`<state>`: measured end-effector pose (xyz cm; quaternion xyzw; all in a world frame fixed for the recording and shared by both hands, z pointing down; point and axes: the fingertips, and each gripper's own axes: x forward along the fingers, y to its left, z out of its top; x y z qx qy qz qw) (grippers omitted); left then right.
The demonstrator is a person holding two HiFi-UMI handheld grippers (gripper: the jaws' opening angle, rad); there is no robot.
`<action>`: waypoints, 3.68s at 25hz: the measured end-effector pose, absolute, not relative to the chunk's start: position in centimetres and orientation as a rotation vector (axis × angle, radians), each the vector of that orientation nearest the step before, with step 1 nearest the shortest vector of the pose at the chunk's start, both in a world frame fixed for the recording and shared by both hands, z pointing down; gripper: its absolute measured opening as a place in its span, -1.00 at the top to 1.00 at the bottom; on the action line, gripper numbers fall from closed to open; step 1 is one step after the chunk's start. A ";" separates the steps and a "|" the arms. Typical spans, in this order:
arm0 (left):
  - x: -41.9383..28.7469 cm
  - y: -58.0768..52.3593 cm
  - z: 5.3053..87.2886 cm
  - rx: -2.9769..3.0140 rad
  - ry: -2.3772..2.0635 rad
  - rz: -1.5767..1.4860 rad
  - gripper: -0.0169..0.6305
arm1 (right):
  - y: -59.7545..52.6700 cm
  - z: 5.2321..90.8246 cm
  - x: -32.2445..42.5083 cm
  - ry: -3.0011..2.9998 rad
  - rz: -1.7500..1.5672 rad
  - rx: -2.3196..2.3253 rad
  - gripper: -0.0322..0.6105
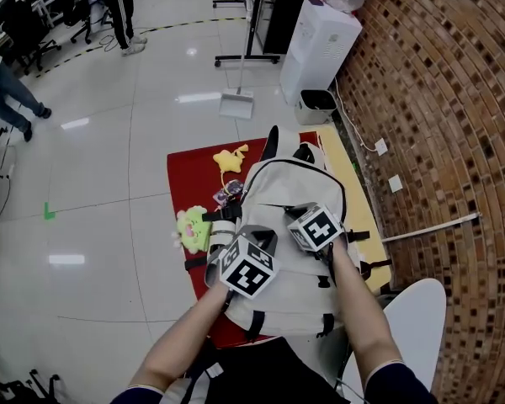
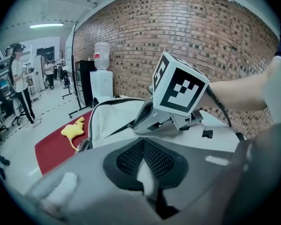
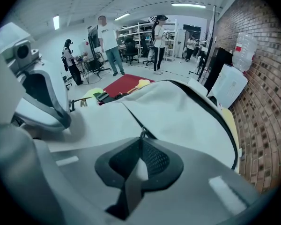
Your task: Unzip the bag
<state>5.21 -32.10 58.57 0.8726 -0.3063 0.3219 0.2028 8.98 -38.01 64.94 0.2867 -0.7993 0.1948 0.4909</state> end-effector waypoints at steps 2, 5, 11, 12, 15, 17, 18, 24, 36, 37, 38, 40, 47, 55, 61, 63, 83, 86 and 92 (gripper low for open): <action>4.4 -32.1 58.5 2.426 -0.867 0.900 0.94 | -38.0 64.9 7.9 -1.954 0.465 0.674 0.83; 3.6 -32.0 58.6 2.415 -0.884 0.895 0.93 | -38.0 64.8 6.5 -1.975 0.451 0.642 0.83; 2.6 -31.8 58.5 2.401 -0.901 0.883 0.94 | -38.1 64.6 4.4 -2.000 0.425 0.608 0.83; 2.4 -31.8 58.5 2.399 -0.904 0.881 0.93 | -38.1 64.5 4.0 -2.005 0.418 0.602 0.82; 2.0 -31.7 58.5 2.391 -0.911 0.878 0.94 | -38.2 64.2 3.2 -2.021 0.398 0.591 0.82; 1.8 -31.5 58.5 2.385 -0.916 0.874 0.94 | -38.1 64.1 2.8 -2.031 0.387 0.582 0.81; 1.7 -31.4 58.5 2.382 -0.917 0.873 0.94 | -38.1 64.1 2.5 -2.035 0.380 0.577 0.81; 1.6 -30.7 59.7 2.347 -0.901 0.882 0.94 | -37.8 64.1 1.7 -2.038 0.324 0.551 0.81; 2.1 -30.2 60.2 2.362 -0.851 0.920 0.94 | -37.1 63.9 -0.4 -2.059 0.334 0.502 0.80; 2.1 -30.2 60.2 2.362 -0.849 0.912 0.94 | -37.2 63.9 -0.2 -2.057 0.335 0.509 0.79; 2.1 -30.2 60.1 2.360 -0.847 0.902 0.93 | -37.3 63.8 0.0 -2.056 0.329 0.518 0.79; 1.9 -30.3 60.0 2.353 -0.850 0.885 0.93 | -37.3 63.6 0.5 -2.058 0.315 0.528 0.76; 1.4 -30.7 59.1 2.362 -0.872 0.848 0.93 | -37.5 60.6 4.4 -2.114 0.323 0.668 0.53; 2.2 -32.0 54.4 2.465 -0.915 0.734 0.93 | -36.0 53.0 13.2 -2.234 0.378 1.112 0.75; 3.8 -32.0 52.2 2.522 -0.922 0.707 0.93 | -32.1 49.6 16.1 -2.322 0.397 1.368 0.88; 4.3 -31.7 51.8 2.537 -0.921 0.700 0.93 | -30.9 48.9 16.0 -2.342 0.389 1.409 0.88; 5.1 -30.1 48.6 2.562 -0.901 0.501 0.93 | -29.2 47.4 12.5 -2.449 0.390 1.447 0.88; 4.9 -30.0 48.7 2.542 -0.898 0.488 0.93 | -29.3 47.1 12.2 -2.450 0.381 1.438 0.88; 4.6 -30.2 48.3 2.546 -0.909 0.488 0.93 | -29.5 47.0 11.7 -2.463 0.378 1.427 0.88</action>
